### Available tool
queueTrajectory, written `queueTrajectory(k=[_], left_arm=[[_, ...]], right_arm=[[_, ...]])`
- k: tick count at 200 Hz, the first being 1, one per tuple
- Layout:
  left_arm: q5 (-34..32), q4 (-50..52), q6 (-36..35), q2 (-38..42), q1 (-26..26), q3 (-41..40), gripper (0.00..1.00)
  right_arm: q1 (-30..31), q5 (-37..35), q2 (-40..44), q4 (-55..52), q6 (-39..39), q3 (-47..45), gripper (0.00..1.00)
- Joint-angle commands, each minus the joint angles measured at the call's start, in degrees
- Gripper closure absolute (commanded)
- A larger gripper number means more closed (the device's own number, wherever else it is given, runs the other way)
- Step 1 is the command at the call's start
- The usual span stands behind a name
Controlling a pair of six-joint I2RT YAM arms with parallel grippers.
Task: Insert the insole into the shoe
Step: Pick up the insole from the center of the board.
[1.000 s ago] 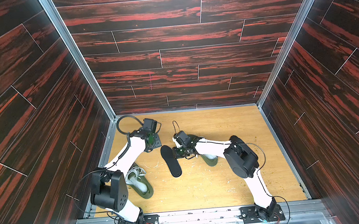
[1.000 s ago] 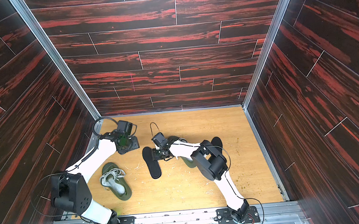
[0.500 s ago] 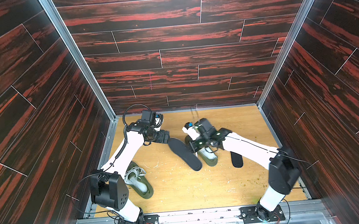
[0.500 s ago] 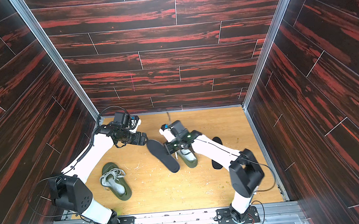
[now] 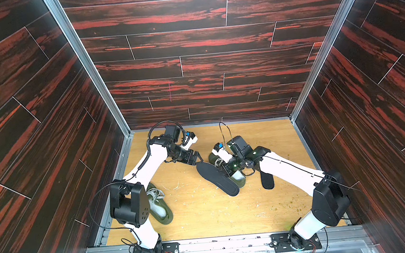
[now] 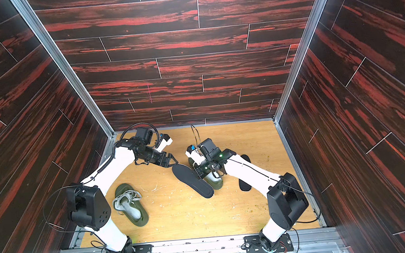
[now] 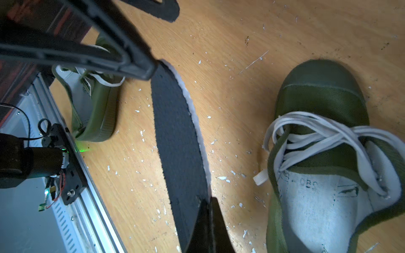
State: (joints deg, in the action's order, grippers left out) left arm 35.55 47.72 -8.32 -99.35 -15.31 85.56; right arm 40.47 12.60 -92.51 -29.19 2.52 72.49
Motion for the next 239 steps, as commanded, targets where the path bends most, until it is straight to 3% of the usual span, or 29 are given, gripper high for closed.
queueTrajectory(k=[1, 59, 87, 181, 201, 233, 239], left_arm=[[4.97, 2.76, -3.17, 0.40, -0.16, -1.33, 0.14], [7.99, 4.13, -4.60, -0.39, -0.59, -1.53, 0.23], [9.61, 4.22, -5.06, 0.47, -0.60, -1.80, 0.34], [11.86, 3.96, -4.95, 1.49, -1.21, -1.72, 0.55], [12.09, 4.19, -5.09, 1.85, -1.55, -1.67, 0.65], [13.14, 3.70, -4.32, 2.47, -1.71, -1.96, 1.00], [13.14, 2.79, -3.52, 2.67, -1.82, -2.32, 1.00]], right_arm=[[-0.12, 1.42, 1.98, 1.34, -2.23, -0.77, 1.00], [-1.67, 4.26, 0.73, 2.00, -4.65, 2.07, 1.00], [-1.73, 4.42, -0.13, 2.14, -5.34, 3.43, 1.00], [-1.93, 6.44, -2.38, 2.55, -5.91, 5.79, 1.00], [-1.92, 6.21, -2.85, 2.47, -5.89, 6.49, 1.00], [-1.93, 5.95, -3.35, 2.47, -5.73, 7.14, 0.96], [-1.91, 5.40, -3.38, 2.52, -5.71, 7.12, 0.94]])
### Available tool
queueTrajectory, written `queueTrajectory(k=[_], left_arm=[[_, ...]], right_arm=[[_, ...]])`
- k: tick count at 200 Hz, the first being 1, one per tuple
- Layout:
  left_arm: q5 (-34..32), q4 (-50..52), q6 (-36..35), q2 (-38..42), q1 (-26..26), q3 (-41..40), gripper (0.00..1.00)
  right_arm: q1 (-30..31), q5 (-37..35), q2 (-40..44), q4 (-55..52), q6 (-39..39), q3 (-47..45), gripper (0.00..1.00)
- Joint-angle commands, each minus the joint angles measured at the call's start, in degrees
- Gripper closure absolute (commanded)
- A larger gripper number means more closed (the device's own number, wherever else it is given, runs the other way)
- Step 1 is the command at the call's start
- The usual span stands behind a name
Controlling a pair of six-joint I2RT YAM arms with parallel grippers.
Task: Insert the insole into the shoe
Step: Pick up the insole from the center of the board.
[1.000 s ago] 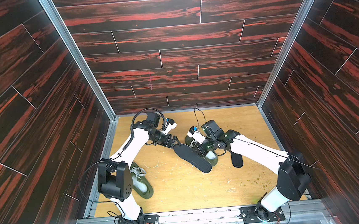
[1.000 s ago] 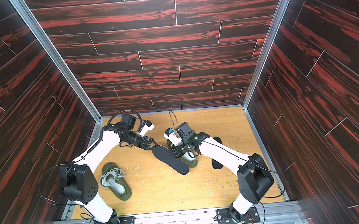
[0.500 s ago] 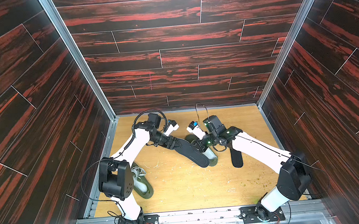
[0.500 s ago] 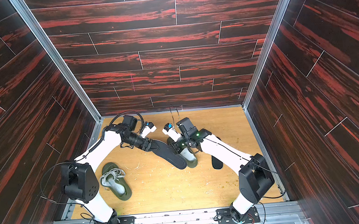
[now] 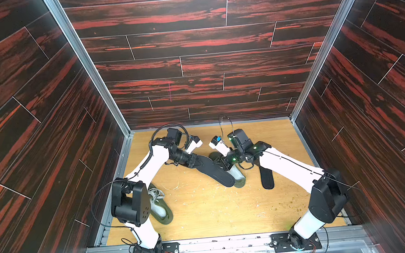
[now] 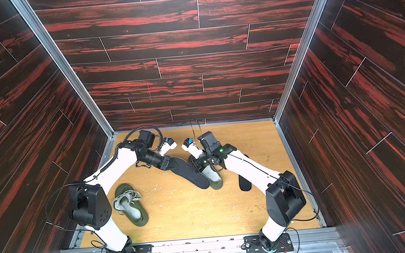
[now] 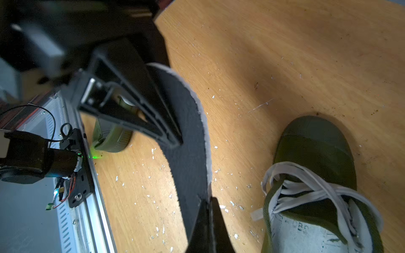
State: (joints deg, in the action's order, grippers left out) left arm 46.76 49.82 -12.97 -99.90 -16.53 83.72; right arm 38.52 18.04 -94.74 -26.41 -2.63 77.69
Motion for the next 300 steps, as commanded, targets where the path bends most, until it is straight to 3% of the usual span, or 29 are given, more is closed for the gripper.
queueTrajectory(k=[1, 22, 36, 66, 87, 109, 128, 178, 259, 300], left_arm=[[1.93, 0.57, 1.25, 3.26, -0.60, -0.53, 1.00], [2.45, -0.60, 2.89, 4.00, -0.69, -1.27, 1.00], [2.16, -1.05, 3.73, 4.35, -0.78, -1.58, 1.00], [1.12, -4.78, 9.76, 4.96, -0.73, -2.29, 1.00], [1.66, -8.73, 15.29, 5.30, -1.04, -3.26, 1.00], [2.38, -11.29, 19.78, 6.65, -1.55, -3.46, 1.00], [2.80, -13.94, 23.40, 8.99, -2.04, -3.82, 1.00], [-1.10, -9.63, 21.83, 12.33, -4.66, -2.97, 1.00], [-2.06, -5.97, 19.18, 12.78, -5.37, -3.22, 1.00], [-3.08, -3.20, 14.23, 13.79, -6.30, -3.57, 1.00]], right_arm=[[0.05, -0.12, -1.15, -0.24, -0.54, 1.93, 0.93], [0.06, -2.40, -0.20, 1.08, -0.53, 0.21, 0.80], [0.03, -3.37, 1.87, 3.21, 0.10, -2.26, 0.61], [0.20, -7.16, 8.85, 10.66, 1.36, -11.07, 0.31], [2.02, -11.00, 13.11, 14.30, -0.96, -17.02, 0.20], [6.51, -16.79, 15.22, 18.16, -6.65, -22.28, 0.18], [11.97, -25.68, 15.25, 27.60, -12.60, -28.31, 0.16], [13.42, -40.19, 11.38, 39.71, -11.52, -28.63, 0.16], [13.26, -38.20, 9.99, 40.06, -15.32, -25.22, 0.16], [8.99, -24.52, 12.32, 34.37, -15.31, -23.42, 0.16]])
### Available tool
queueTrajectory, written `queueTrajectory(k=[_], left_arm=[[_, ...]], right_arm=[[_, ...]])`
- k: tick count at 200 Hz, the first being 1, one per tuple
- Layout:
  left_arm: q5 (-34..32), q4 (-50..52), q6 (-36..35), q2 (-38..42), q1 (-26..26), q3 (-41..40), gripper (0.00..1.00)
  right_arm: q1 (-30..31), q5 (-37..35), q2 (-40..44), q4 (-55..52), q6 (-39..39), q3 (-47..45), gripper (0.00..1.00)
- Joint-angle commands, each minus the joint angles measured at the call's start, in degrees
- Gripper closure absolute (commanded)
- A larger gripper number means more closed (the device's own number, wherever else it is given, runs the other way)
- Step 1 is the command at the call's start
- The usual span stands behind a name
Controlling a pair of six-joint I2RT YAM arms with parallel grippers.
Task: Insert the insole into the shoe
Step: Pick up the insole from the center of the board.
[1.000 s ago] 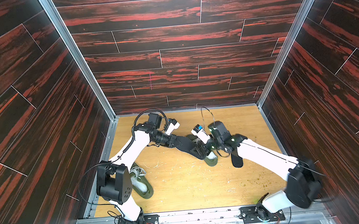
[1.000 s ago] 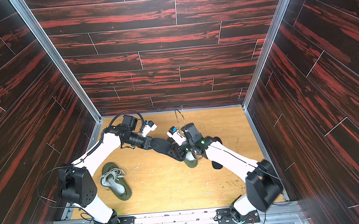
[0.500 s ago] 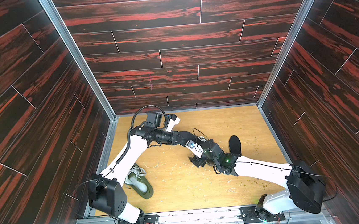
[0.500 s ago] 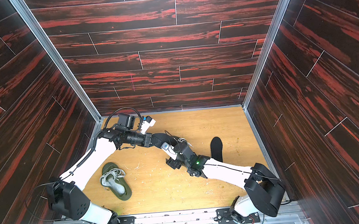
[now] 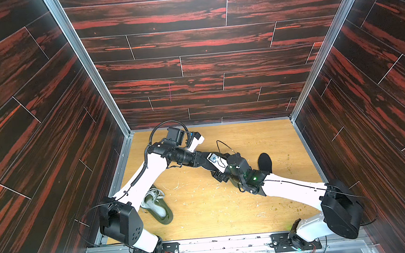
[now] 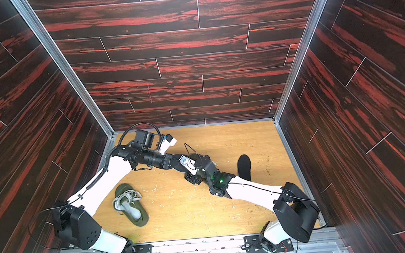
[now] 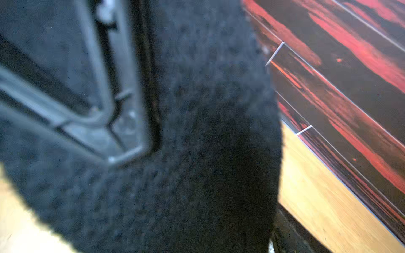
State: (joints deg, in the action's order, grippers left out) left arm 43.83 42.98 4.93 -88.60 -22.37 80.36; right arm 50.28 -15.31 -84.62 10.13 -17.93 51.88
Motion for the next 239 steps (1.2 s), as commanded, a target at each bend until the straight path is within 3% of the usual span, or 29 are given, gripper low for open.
queueTrajectory(k=[1, 86, 171, 239], left_arm=[[-0.15, 3.62, -3.69, 2.52, -0.47, -0.20, 1.00], [4.70, 1.87, -3.90, 2.47, -0.58, -0.68, 1.00], [8.11, 1.50, -5.46, 3.61, -0.74, -1.18, 1.00], [5.13, 0.06, -4.15, 2.65, -0.64, -0.29, 1.00]], right_arm=[[-2.97, 9.21, 2.32, -2.24, 0.00, 2.42, 0.15], [-9.08, 25.60, 4.30, -2.40, 1.85, 2.96, 0.15], [-9.99, 33.95, 2.52, -1.98, 1.87, 5.59, 0.16], [-10.01, 38.13, 3.89, -2.95, 3.17, 4.82, 0.42]])
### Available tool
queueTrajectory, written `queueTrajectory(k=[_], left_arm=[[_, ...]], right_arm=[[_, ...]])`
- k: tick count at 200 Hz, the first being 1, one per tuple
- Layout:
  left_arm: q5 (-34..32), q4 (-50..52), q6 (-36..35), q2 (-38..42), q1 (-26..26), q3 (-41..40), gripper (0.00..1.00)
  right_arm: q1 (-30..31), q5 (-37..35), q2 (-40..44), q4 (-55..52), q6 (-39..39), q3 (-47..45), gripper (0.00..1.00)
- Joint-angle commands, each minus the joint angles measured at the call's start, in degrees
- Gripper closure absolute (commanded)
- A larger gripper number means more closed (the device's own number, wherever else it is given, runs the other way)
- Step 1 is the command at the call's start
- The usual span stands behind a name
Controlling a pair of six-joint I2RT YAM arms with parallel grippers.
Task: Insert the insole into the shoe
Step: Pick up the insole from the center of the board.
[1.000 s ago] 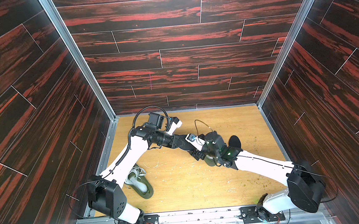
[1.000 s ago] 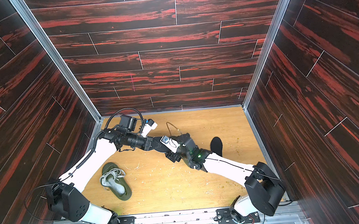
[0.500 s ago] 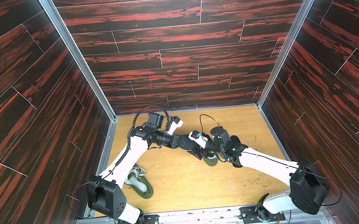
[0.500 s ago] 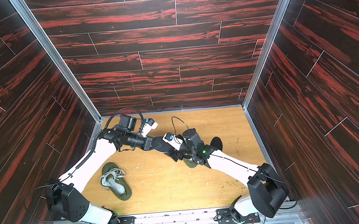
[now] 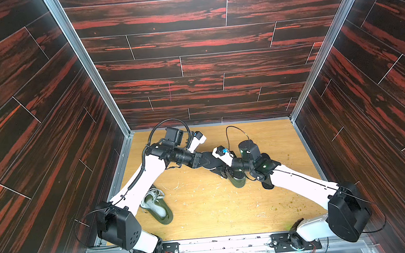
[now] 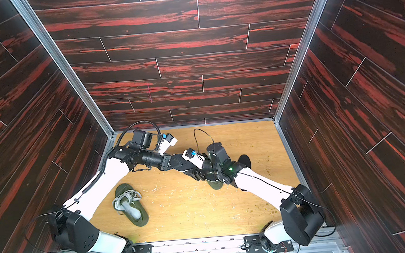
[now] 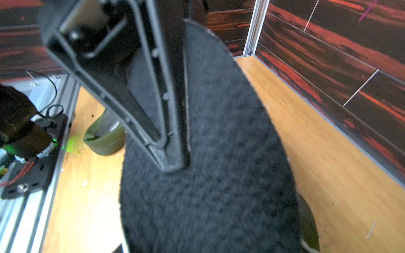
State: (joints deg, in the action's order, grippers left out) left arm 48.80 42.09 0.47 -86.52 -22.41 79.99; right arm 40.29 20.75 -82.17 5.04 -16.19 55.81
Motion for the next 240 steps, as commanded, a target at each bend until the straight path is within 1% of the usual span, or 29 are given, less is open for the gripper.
queueTrajectory(k=[1, 11, 38, 51, 56, 62, 75, 78, 87, 102, 118, 134, 155, 164, 187, 201, 216, 230, 240], left_arm=[[0.12, 0.88, 0.36, 0.57, -0.56, 0.08, 1.00], [-0.10, -0.08, 1.22, 0.52, -0.60, 0.00, 1.00], [-0.38, -2.33, 2.83, 0.45, -0.61, -0.01, 1.00], [-1.38, -2.86, 3.79, 0.31, -0.58, 0.08, 1.00], [-1.78, -2.97, 3.92, 0.15, -0.59, 0.15, 0.99], [-2.34, -2.97, 4.28, 0.05, -0.63, 0.25, 0.94], [-3.71, -3.53, 5.46, -0.25, -0.53, 0.51, 0.80], [-4.02, -3.73, 5.81, -0.37, -0.55, 0.51, 0.77], [-4.77, -4.39, 6.82, -0.58, -0.55, 0.69, 0.69], [-5.68, -5.49, 8.31, -0.92, -0.53, 1.12, 0.57], [-6.48, -6.17, 9.79, -1.02, -0.51, 2.11, 0.49], [-8.66, -6.56, 11.15, -0.77, -0.50, 3.59, 0.46], [-14.87, -5.84, 12.66, -0.33, -0.21, 5.95, 0.45], [-18.87, -5.52, 13.42, 0.08, -0.01, 6.76, 0.45], [-32.02, -4.05, 13.67, 1.30, 0.27, 7.47, 0.42], [-35.84, -2.19, 12.35, 1.35, 0.14, 6.87, 0.42], [-41.08, -2.48, 12.00, 1.18, -1.47, 4.53, 0.42], [-46.46, -5.91, 13.36, 1.01, -3.90, 1.23, 0.42], [-48.79, -8.26, 14.40, 0.43, -6.01, -0.59, 0.42]], right_arm=[[0.01, 2.04, 1.46, 2.11, 1.42, 0.79, 0.42], [-0.04, 1.60, 1.66, 2.19, 1.60, 0.25, 0.46], [0.01, 1.06, 1.88, 2.76, 3.22, -1.30, 0.54], [-0.04, 0.61, 2.14, 3.77, 4.28, -2.29, 0.56], [-0.03, 0.45, 2.24, 4.15, 4.64, -2.64, 0.56], [0.03, 0.07, 2.36, 4.48, 4.99, -2.96, 0.57], [0.08, -0.36, 2.20, 4.12, 5.53, -3.23, 0.60], [0.06, -2.16, 2.15, 4.02, 5.59, -3.25, 0.61], [0.14, -3.52, 2.02, 3.61, 5.86, -3.34, 0.63], [0.21, -5.06, 1.84, 2.67, 6.38, -3.57, 0.63], [0.24, -6.60, 1.49, 0.88, 6.73, -3.53, 0.61], [0.23, -8.73, 1.40, -0.71, 7.36, -3.60, 0.60], [0.20, -13.25, 1.32, -4.03, 8.56, -2.95, 0.59], [0.15, -15.07, 0.98, -6.52, 9.25, -2.17, 0.59], [0.01, -19.91, 0.01, -14.84, 12.67, 0.53, 0.58], [-0.33, -23.11, -0.01, -19.82, 15.98, 1.49, 0.58], [-1.20, -25.57, 1.04, -24.38, 20.23, 1.67, 0.58], [-2.58, -27.11, 2.89, -27.55, 23.62, 0.83, 0.56], [-3.86, -28.14, 4.17, -30.07, 25.92, 0.57, 0.56]])
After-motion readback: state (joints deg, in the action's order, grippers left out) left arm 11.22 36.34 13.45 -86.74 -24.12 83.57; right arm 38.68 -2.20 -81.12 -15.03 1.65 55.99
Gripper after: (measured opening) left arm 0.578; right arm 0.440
